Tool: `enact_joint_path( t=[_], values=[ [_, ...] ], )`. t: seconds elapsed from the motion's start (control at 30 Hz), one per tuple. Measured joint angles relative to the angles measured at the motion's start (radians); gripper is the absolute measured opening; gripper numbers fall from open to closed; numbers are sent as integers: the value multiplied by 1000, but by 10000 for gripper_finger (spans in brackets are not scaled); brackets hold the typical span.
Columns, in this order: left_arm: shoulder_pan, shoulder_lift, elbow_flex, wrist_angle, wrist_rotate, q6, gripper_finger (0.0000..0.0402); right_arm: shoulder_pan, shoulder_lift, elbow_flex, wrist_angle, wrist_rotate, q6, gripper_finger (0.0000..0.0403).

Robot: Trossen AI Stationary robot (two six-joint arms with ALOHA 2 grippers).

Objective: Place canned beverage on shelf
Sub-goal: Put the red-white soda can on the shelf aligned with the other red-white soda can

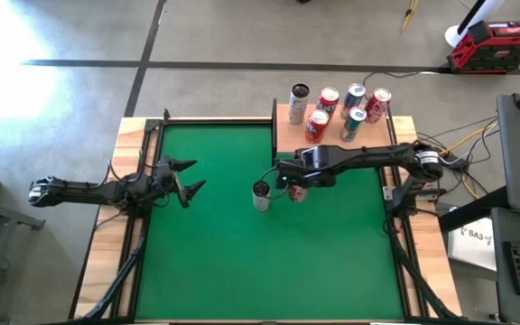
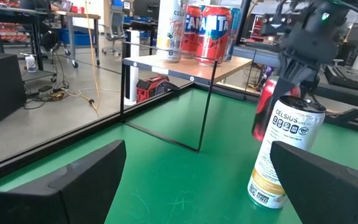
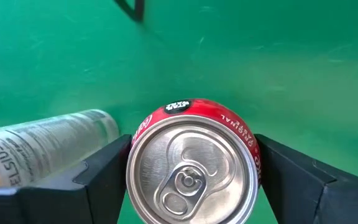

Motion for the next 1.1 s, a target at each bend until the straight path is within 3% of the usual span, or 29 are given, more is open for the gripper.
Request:
enact_joint_path(
  t=[0.3,0.87,1.1],
  values=[
    [0,5,0,0,0,0,384,55,-82,-1,-103,80,85,288],
    [0,5,0,1,0,0,384,131,-286,-42,-385,207,446,288],
    [0,5,0,0,0,0,384,130,-373,-61,-452,229,514,288]
  ],
)
